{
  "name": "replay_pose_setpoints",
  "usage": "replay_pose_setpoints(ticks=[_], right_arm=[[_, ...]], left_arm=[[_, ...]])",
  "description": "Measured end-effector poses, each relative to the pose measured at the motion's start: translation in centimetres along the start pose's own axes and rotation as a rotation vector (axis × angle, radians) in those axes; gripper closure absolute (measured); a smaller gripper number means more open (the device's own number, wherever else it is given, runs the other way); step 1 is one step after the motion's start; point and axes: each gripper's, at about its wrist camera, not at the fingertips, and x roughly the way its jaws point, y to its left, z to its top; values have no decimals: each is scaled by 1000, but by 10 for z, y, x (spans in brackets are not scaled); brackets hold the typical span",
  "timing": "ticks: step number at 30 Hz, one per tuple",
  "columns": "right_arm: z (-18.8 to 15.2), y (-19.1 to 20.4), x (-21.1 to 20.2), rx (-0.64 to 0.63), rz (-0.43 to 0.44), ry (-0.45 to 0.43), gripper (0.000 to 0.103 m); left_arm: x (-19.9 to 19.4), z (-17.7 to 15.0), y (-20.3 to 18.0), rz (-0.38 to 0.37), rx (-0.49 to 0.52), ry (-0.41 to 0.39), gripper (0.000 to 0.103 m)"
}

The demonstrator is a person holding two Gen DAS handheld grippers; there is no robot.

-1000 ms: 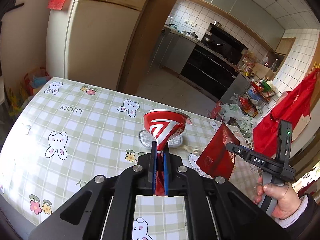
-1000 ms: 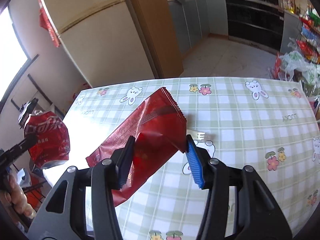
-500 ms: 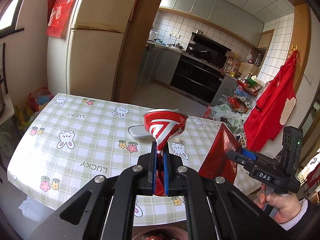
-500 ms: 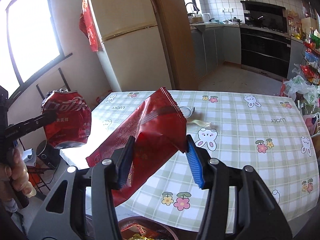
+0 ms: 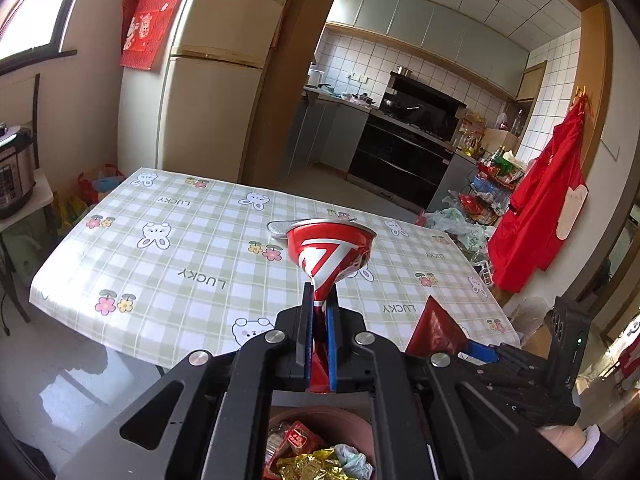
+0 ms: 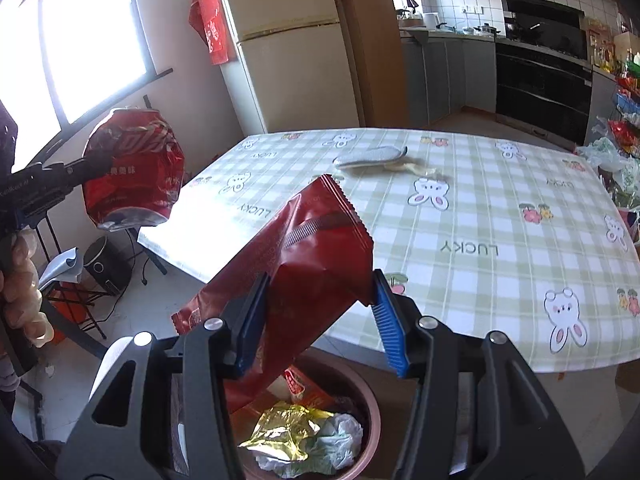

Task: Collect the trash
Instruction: 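Carry the red packet over the bin and open the right gripper while the left gripper carries the can, then lower the red can into the bin and open the left gripper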

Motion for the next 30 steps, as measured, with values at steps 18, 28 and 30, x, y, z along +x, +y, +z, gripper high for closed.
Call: replay_pose_setpoints(ticks=[18, 28, 30], right_arm=[[-61, 16, 14, 31, 58, 117, 48], [-62, 14, 22, 59, 55, 134, 33], [-60, 9, 18, 66, 9, 99, 22]], left_arm=[[-19, -70, 1, -3, -12, 37, 97], [-10, -78, 5, -15, -33, 72, 97], [-7, -81, 7, -17, -38, 84, 97]])
